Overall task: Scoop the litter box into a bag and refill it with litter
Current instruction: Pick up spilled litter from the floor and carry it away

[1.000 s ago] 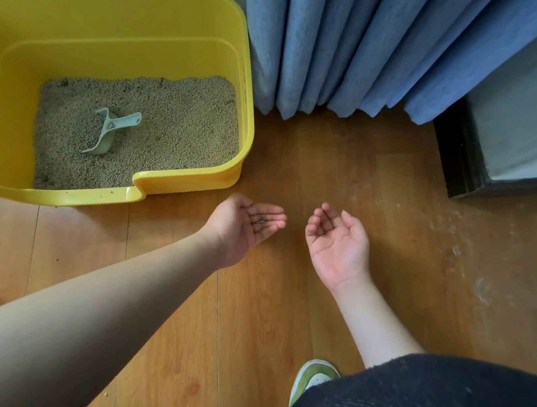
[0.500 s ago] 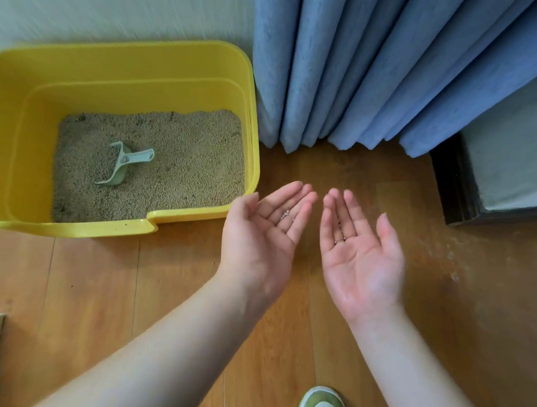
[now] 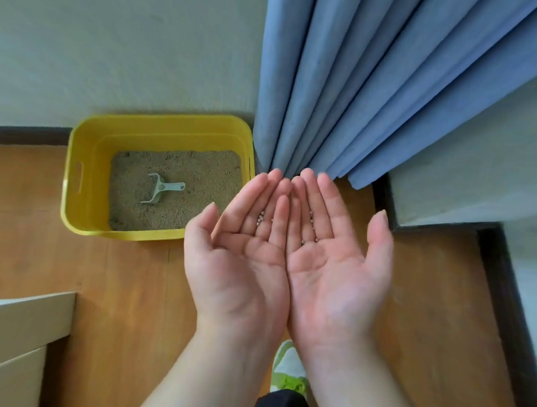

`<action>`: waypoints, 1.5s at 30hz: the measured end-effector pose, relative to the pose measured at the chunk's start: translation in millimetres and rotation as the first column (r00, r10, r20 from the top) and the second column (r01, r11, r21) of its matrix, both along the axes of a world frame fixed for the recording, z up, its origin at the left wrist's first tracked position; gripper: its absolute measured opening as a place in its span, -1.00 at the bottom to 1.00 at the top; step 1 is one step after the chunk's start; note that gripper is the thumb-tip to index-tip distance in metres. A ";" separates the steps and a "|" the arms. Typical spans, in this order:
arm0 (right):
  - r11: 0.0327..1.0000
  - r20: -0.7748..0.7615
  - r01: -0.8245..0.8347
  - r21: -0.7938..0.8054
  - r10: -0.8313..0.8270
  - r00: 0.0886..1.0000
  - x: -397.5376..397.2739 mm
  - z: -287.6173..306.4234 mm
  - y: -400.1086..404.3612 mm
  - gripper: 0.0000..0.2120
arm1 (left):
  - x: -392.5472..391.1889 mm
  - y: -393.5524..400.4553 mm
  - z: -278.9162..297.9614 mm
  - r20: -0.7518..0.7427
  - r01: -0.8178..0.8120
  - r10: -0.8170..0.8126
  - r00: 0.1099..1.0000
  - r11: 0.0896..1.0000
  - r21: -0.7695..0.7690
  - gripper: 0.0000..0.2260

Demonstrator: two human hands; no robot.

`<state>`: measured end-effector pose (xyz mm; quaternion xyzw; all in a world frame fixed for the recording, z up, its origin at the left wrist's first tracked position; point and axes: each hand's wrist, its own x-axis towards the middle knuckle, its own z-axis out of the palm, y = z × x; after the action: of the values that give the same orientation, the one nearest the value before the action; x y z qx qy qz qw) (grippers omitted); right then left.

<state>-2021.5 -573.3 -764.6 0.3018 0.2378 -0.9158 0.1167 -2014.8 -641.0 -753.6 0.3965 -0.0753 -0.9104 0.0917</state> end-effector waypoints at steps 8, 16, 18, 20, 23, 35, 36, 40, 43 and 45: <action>0.995 -0.135 0.023 0.095 -0.010 0.991 28.0 178.3 -21.1 -0.43 | 27.6 -13.9 185.0 -0.056 0.045 -0.051 0.997 0.994 -0.099 -0.52; 0.998 -0.256 -0.030 0.056 0.044 0.966 86.1 363.6 -68.9 -0.46 | 90.9 -57.6 369.5 -0.162 0.008 -0.029 0.986 0.992 -0.128 -0.49; 0.998 -0.280 -0.028 0.060 0.044 0.959 105.2 403.5 -78.0 -0.48 | 110.3 -65.9 407.3 -0.189 0.016 -0.041 0.981 0.991 -0.135 -0.50; 0.998 -0.304 -0.011 0.065 0.031 0.952 125.5 438.4 -83.2 -0.48 | 129.2 -71.3 441.1 -0.222 0.044 -0.076 0.972 0.988 -0.149 -0.52; 0.998 -0.343 0.017 0.065 0.007 0.939 157.1 479.7 -85.9 -0.47 | 158.2 -74.4 482.9 -0.251 0.079 -0.123 0.960 0.981 -0.179 -0.53; 0.961 -0.417 0.261 0.090 -0.201 0.886 269.4 565.6 -17.7 -0.47 | 257.0 -8.5 570.2 -0.319 0.352 -0.396 0.861 0.917 -0.189 -0.56; 0.951 -0.430 0.290 0.104 -0.220 0.876 281.9 571.5 -5.1 -0.47 | 267.9 3.6 576.0 -0.335 0.390 -0.436 0.835 0.899 -0.199 -0.56; 0.886 -0.462 0.446 0.129 -0.344 0.818 349.2 586.6 50.8 -0.47 | 327.1 61.3 588.6 -0.377 0.549 -0.588 0.716 0.807 -0.217 -0.56; 0.800 -0.457 0.580 0.153 -0.463 0.759 423.2 588.5 97.1 -0.46 | 390.1 111.9 588.0 -0.380 0.678 -0.704 0.600 0.700 -0.225 -0.56; 0.725 -0.446 0.666 0.176 -0.545 0.710 484.3 589.2 126.7 -0.45 | 443.7 145.5 588.0 -0.368 0.766 -0.781 0.504 0.602 -0.227 -0.57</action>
<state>-1537.3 -446.6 -175.3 0.2033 0.2882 -0.8889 -0.2922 -1571.2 -495.6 -165.6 0.1074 -0.2375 -0.9167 -0.3030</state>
